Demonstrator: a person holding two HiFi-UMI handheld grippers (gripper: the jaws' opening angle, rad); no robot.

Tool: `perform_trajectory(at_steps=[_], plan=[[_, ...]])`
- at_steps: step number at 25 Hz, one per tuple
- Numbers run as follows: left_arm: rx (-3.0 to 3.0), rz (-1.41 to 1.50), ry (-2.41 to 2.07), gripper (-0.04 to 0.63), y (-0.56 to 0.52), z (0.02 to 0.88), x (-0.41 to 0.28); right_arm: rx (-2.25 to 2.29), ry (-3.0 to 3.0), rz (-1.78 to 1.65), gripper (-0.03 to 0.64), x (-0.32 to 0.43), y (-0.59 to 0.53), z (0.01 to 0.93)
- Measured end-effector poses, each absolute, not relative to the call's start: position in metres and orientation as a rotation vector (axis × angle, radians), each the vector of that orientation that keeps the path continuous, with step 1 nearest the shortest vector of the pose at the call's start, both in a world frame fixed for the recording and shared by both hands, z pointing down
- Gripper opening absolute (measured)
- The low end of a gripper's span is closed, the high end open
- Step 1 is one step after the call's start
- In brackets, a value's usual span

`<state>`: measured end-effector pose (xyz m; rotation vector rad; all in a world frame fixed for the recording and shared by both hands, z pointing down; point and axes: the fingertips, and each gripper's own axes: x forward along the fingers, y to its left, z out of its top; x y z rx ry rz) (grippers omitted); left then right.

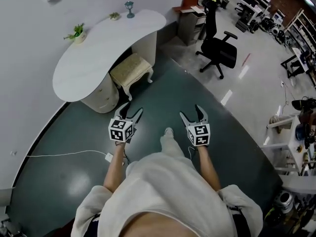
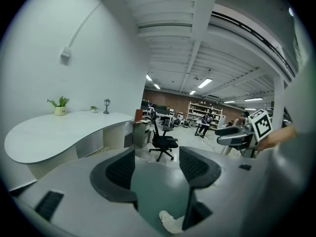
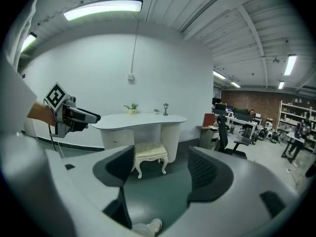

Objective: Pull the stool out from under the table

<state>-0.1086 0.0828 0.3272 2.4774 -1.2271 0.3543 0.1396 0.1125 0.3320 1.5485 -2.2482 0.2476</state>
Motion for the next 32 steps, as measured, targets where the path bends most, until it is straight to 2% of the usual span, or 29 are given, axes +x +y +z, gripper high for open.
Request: perform_trajectory(at_steps=[9, 22, 32], plan=[[2.471, 0.371, -1.247, 0.273, -0.014, 0.335, -0.074, 1.540, -2.266, 0.280, 0.324, 0.175, 0.021, 0.350], [2.418, 0.410, -1.304, 0.275, -0.199, 0.322, -0.011, 1.505, -2.294, 0.274, 0.322, 0.254, -0.182, 0.338], [2.354, 0.401, -1.363, 0.273, -0.312, 0.333, 0.017, 1.445, -2.317, 0.262, 0.318, 0.283, -0.305, 0.340]])
